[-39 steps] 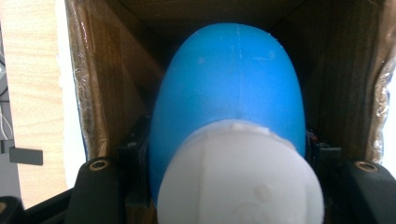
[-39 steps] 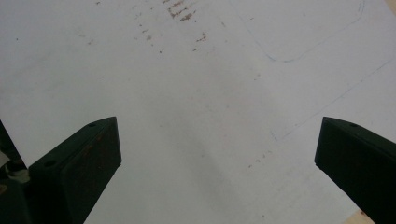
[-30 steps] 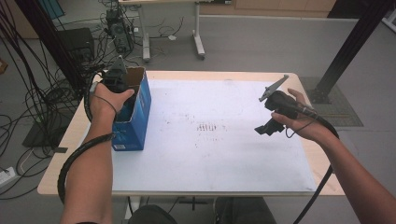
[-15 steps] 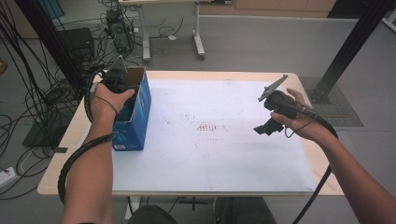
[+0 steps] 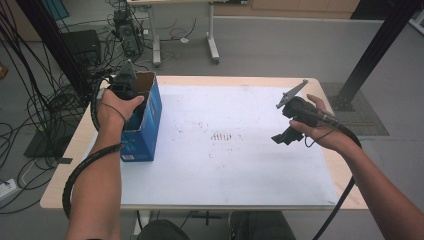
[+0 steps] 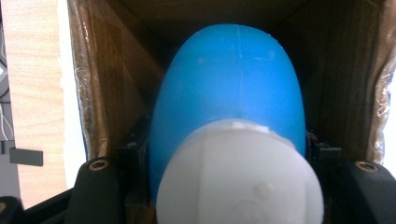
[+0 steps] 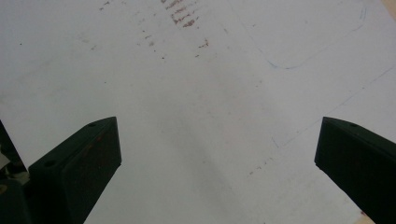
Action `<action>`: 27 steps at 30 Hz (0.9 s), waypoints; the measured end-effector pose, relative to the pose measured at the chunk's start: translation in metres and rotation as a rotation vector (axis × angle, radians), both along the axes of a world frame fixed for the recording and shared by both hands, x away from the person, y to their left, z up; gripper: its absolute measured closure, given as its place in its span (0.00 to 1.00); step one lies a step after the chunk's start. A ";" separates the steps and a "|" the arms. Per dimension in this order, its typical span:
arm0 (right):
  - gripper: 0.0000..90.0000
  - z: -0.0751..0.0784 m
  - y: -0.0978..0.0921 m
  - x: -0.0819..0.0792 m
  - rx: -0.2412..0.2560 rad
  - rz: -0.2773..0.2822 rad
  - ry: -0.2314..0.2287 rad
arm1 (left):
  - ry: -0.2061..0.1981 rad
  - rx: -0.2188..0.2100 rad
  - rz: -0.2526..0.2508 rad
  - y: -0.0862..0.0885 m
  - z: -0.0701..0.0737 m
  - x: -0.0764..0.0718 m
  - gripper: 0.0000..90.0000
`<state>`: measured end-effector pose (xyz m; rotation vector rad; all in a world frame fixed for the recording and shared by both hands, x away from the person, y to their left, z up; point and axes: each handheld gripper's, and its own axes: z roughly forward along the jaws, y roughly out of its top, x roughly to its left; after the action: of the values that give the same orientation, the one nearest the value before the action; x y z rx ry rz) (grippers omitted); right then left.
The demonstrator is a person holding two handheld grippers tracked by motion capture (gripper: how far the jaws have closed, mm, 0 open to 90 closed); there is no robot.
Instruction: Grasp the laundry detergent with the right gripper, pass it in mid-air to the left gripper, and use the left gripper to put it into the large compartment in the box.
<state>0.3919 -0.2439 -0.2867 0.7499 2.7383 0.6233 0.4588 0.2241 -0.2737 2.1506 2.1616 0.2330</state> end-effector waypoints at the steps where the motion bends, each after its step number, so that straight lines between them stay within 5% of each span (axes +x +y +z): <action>1: 0.00 0.000 0.000 0.000 0.001 0.000 0.000 | 0.001 -0.001 0.001 0.000 0.000 0.000 0.40; 27: 0.00 0.002 -0.001 -0.001 -0.009 -0.002 -0.003 | -0.005 -0.005 0.002 0.001 0.000 -0.001 0.40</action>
<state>0.3907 -0.2447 -0.2845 0.7492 2.7356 0.6113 0.4582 0.2253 -0.2738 2.1430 2.1602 0.2327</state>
